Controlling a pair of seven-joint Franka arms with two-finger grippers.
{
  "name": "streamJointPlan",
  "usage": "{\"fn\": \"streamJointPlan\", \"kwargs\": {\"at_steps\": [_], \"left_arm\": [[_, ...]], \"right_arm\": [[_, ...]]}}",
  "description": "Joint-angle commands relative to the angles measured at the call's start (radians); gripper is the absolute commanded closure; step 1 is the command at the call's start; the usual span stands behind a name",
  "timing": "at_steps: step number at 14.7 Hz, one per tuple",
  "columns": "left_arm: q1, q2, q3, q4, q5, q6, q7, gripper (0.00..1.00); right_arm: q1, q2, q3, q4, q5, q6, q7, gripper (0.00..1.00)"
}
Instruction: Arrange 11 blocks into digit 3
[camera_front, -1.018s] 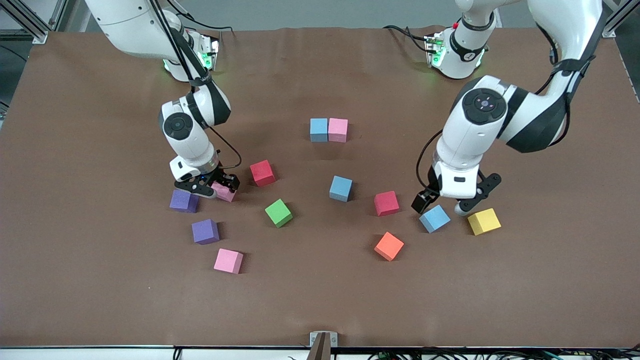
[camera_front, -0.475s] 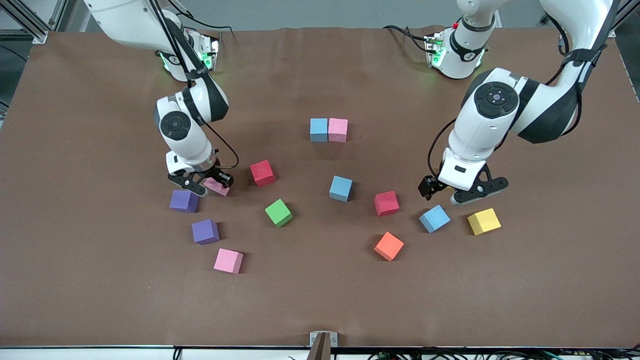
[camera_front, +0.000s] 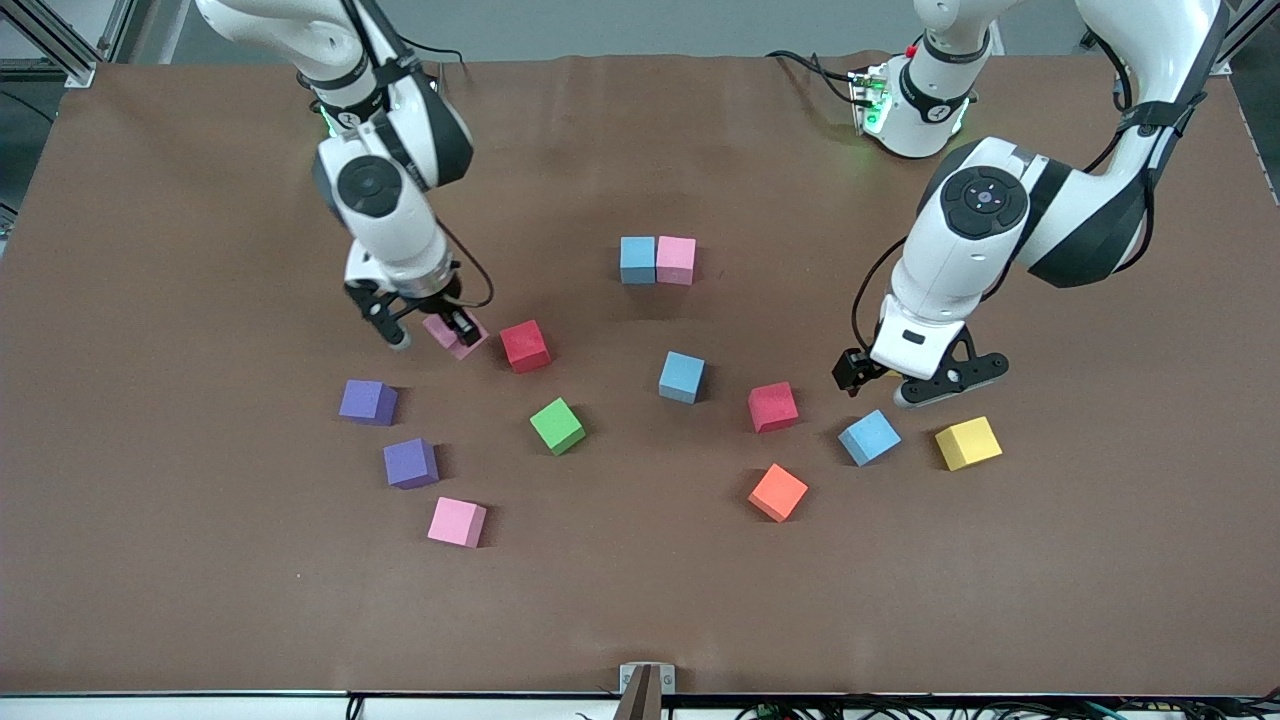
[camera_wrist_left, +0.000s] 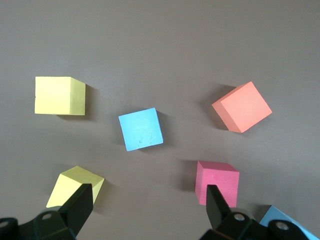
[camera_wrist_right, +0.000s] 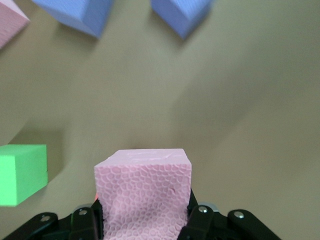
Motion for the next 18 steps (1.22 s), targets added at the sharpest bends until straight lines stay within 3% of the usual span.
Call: {"fn": "streamJointPlan", "kwargs": {"at_steps": [1, 5, 12, 18], "left_arm": [[-0.012, 0.02, -0.017, -0.007, -0.008, 0.001, 0.004, 0.0], [-0.099, 0.076, -0.017, 0.007, -0.009, -0.002, -0.104, 0.0], [-0.297, 0.23, 0.007, 0.077, 0.005, -0.013, -0.457, 0.0], [-0.602, 0.318, 0.231, 0.168, 0.006, -0.011, -0.822, 0.0]], "right_arm": [[0.083, -0.016, -0.004, -0.03, -0.004, 0.009, 0.278, 1.0], [0.198, -0.01, -0.004, -0.039, -0.004, 0.007, 0.513, 1.0], [0.321, 0.069, -0.005, -0.03, -0.003, 0.032, 0.65, 1.0], [0.36, 0.162, -0.005, 0.01, -0.004, 0.084, 0.782, 1.0]]}}
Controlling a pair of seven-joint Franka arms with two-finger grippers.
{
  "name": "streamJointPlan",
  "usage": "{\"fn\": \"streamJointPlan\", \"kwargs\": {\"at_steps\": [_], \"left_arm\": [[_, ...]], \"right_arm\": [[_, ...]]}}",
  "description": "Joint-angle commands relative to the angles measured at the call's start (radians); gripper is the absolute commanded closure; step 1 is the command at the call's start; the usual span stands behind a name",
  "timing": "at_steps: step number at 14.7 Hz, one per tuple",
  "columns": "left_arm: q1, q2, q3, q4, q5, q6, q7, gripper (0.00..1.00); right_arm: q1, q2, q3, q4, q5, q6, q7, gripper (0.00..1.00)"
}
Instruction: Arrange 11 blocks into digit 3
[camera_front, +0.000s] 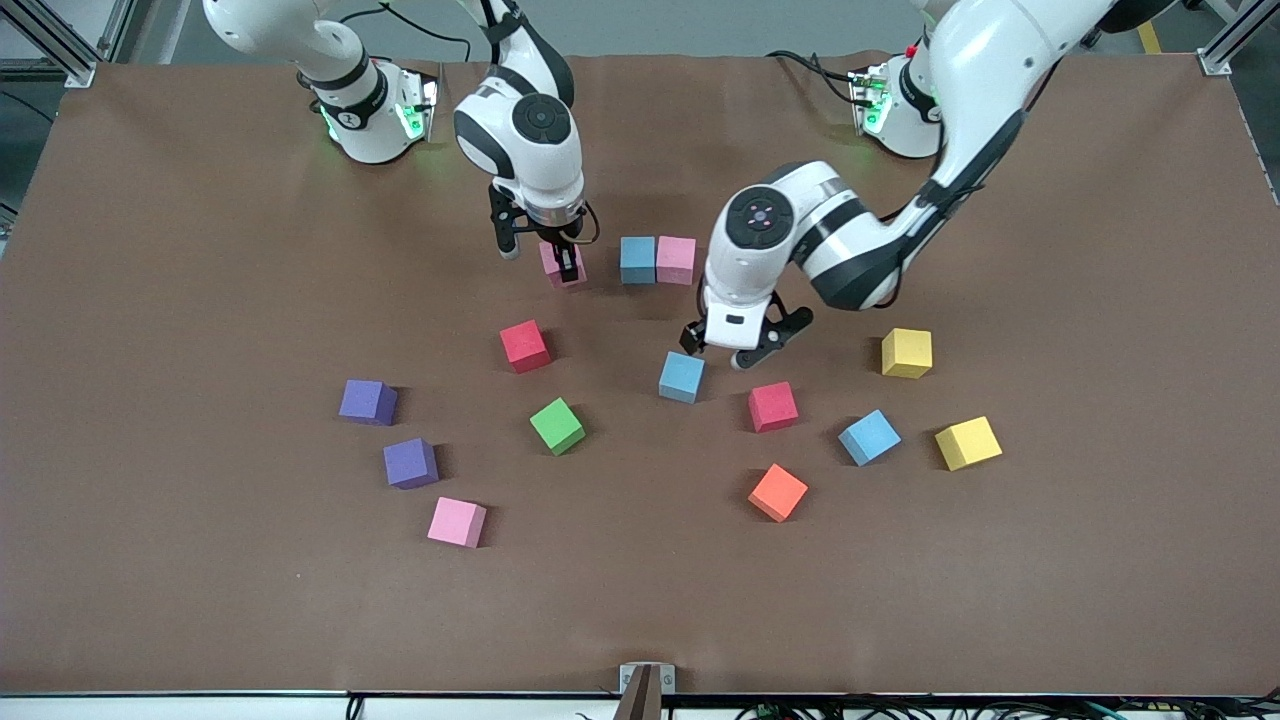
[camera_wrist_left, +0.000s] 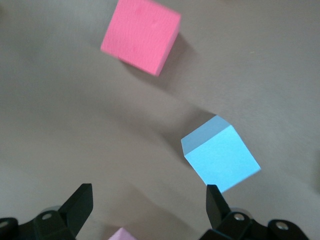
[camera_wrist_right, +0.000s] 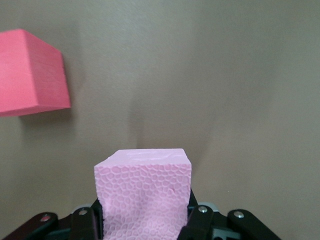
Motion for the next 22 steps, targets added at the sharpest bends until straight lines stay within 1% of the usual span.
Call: {"fn": "streamJointPlan", "kwargs": {"at_steps": [1, 2, 3, 8, 13, 18, 20, 22], "left_arm": [[-0.11, 0.055, 0.073, 0.082, 0.008, -0.014, -0.132, 0.0], [-0.137, 0.063, 0.097, 0.1, 0.008, -0.014, -0.161, 0.0], [-0.15, 0.071, 0.107, 0.113, 0.003, -0.014, -0.19, 0.0], [-0.158, 0.132, 0.108, 0.199, 0.008, -0.008, -0.401, 0.0], [-0.16, 0.178, 0.11, 0.251, 0.005, -0.003, -0.499, 0.0], [-0.16, 0.207, 0.111, 0.254, 0.003, 0.0, -0.504, 0.0], [-0.167, 0.207, 0.145, 0.255, -0.001, 0.014, -0.505, 0.0], [-0.177, 0.209, 0.148, 0.255, -0.001, 0.014, -0.511, 0.0]], "right_arm": [[0.025, 0.035, -0.012, 0.031, -0.004, 0.006, 0.072, 1.0], [0.025, 0.04, -0.01, 0.034, -0.004, 0.008, 0.085, 1.0], [0.032, 0.047, -0.01, 0.047, -0.004, 0.006, 0.101, 1.0], [0.044, 0.102, -0.012, 0.103, -0.005, 0.002, 0.162, 1.0], [0.045, 0.107, -0.012, 0.107, -0.005, -0.003, 0.197, 1.0], [0.064, 0.155, -0.012, 0.134, -0.005, -0.007, 0.214, 1.0], [0.067, 0.158, -0.012, 0.139, -0.005, -0.007, 0.233, 1.0], [0.073, 0.158, -0.012, 0.14, -0.005, -0.007, 0.237, 1.0]]}}
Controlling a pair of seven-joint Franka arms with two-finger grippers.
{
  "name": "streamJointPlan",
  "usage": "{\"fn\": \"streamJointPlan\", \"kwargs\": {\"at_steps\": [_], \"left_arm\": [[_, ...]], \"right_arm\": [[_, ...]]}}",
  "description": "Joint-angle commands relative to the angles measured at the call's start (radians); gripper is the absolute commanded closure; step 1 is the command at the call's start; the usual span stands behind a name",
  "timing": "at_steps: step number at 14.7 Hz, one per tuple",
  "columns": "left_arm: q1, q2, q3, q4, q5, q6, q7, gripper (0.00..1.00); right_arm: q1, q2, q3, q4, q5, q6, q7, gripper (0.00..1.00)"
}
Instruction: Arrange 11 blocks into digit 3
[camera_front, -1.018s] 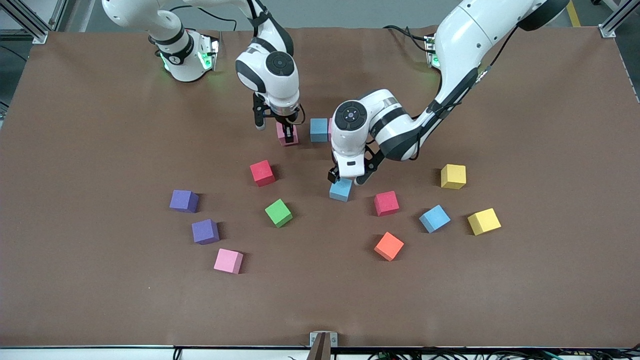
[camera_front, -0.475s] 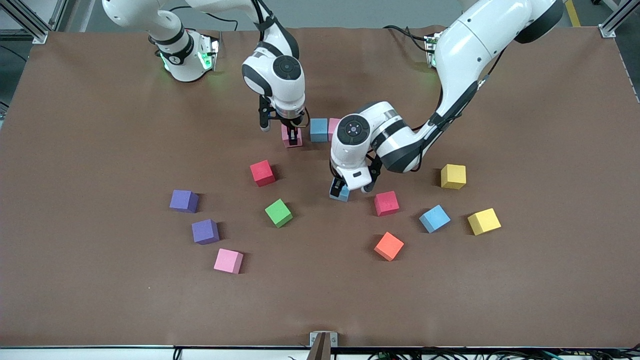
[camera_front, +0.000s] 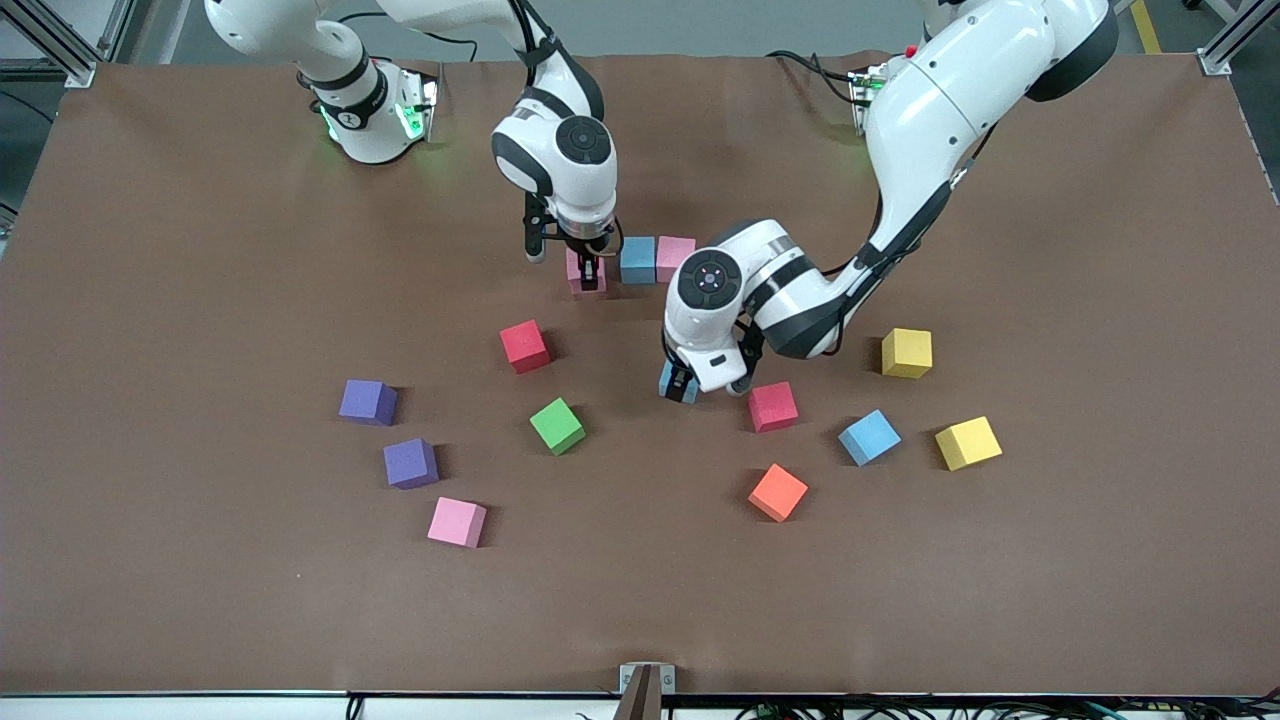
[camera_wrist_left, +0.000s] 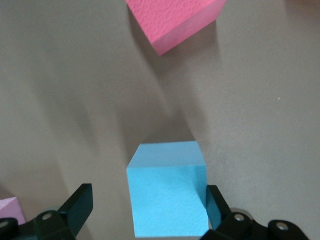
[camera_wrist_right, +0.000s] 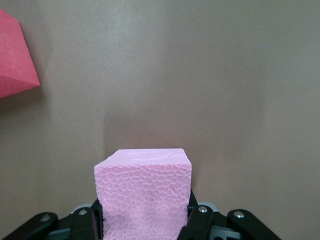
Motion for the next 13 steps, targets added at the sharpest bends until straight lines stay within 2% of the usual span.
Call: {"fn": "streamJointPlan", "kwargs": {"at_steps": [1, 8, 9, 11, 12, 13], "left_arm": [[-0.026, 0.017, 0.015, 0.026, 0.0, -0.002, -0.033, 0.0], [-0.046, 0.043, 0.018, 0.041, 0.005, 0.0, -0.11, 0.0], [-0.052, 0.044, 0.035, 0.041, 0.005, 0.0, -0.117, 0.0], [-0.095, 0.044, 0.079, 0.057, 0.003, 0.0, -0.172, 0.16], [-0.11, 0.043, 0.101, 0.06, 0.003, 0.0, -0.208, 0.3], [-0.113, 0.044, 0.106, 0.06, 0.003, 0.0, -0.214, 0.4]], "right_arm": [[0.024, 0.016, -0.009, 0.016, -0.005, -0.001, 0.038, 1.0], [0.042, 0.024, -0.009, 0.016, -0.005, -0.001, 0.06, 1.0], [0.042, 0.024, -0.009, 0.016, -0.005, -0.001, 0.061, 1.0], [0.042, 0.024, -0.009, 0.016, -0.005, 0.0, 0.066, 1.0], [0.042, 0.025, -0.009, 0.016, -0.005, 0.0, 0.073, 1.0], [0.045, 0.025, -0.009, 0.018, -0.005, 0.002, 0.073, 1.0]]}}
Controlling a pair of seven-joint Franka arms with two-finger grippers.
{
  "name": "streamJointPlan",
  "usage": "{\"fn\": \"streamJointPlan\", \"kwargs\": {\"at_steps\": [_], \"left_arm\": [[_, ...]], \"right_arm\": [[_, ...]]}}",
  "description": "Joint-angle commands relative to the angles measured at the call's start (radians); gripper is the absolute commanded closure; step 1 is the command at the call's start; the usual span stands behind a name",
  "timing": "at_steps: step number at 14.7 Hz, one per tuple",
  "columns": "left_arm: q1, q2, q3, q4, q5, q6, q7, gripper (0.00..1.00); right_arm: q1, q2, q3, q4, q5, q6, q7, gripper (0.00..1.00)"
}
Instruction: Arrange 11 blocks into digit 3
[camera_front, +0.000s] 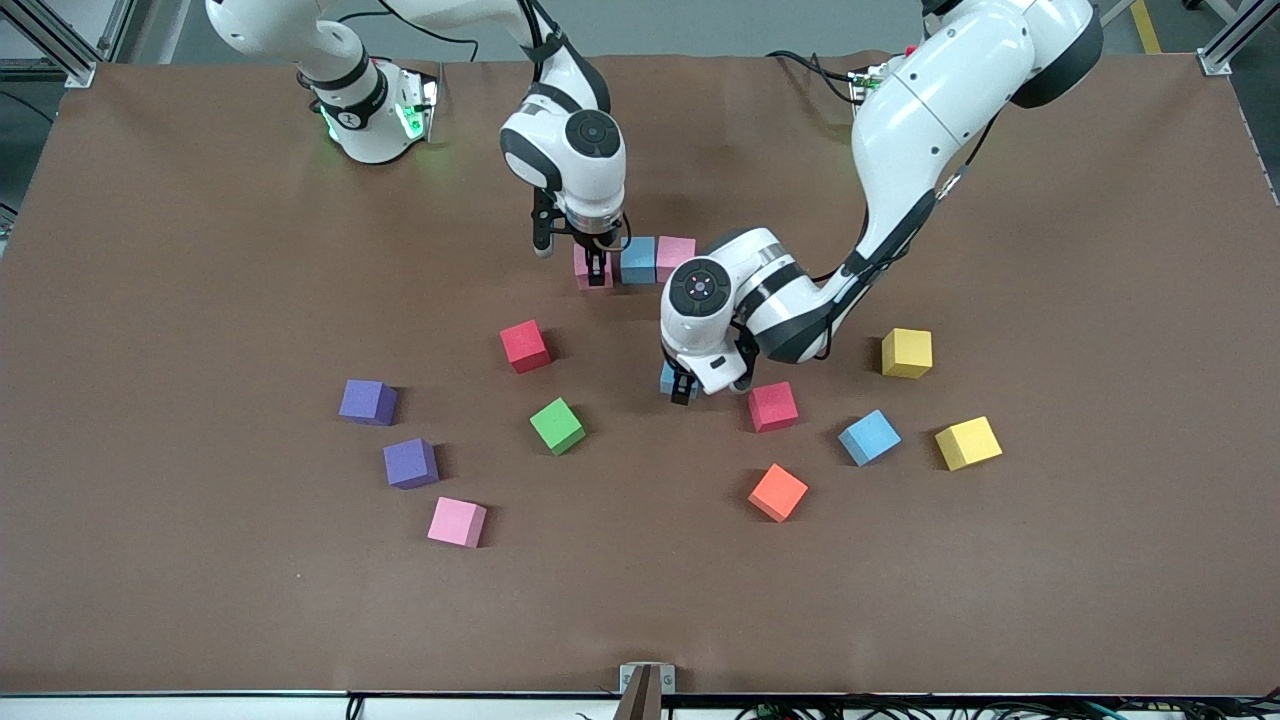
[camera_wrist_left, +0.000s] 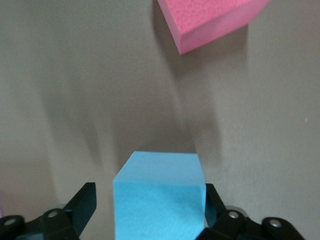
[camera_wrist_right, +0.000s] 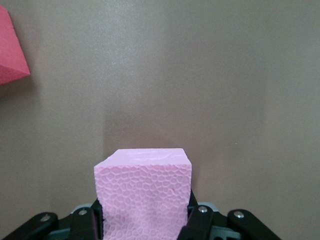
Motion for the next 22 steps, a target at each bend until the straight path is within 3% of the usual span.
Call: {"fn": "streamJointPlan", "kwargs": {"at_steps": [1, 6, 10, 14, 18, 22], "left_arm": [[-0.032, 0.015, 0.029, 0.035, 0.005, 0.003, -0.04, 0.49], [-0.02, 0.004, 0.029, 0.037, 0.002, 0.005, -0.046, 0.73], [-0.005, -0.028, 0.029, 0.038, 0.009, 0.005, -0.037, 0.73], [0.038, -0.12, 0.026, -0.011, 0.013, 0.005, -0.013, 0.75], [0.15, -0.256, -0.003, -0.101, 0.008, 0.0, 0.11, 0.75], [0.268, -0.32, -0.021, -0.157, 0.006, -0.009, 0.205, 0.75]], "right_arm": [[0.023, 0.02, -0.009, 0.012, -0.005, 0.0, 0.038, 1.0], [0.028, 0.034, -0.009, 0.022, -0.005, 0.0, 0.05, 1.0], [0.033, 0.044, -0.009, 0.041, -0.005, -0.001, 0.06, 1.0], [0.039, 0.05, -0.009, 0.047, -0.005, -0.001, 0.06, 1.0], [0.045, 0.05, -0.009, 0.048, -0.005, -0.003, 0.06, 1.0], [0.054, 0.05, -0.009, 0.047, -0.005, -0.003, 0.06, 1.0]]}}
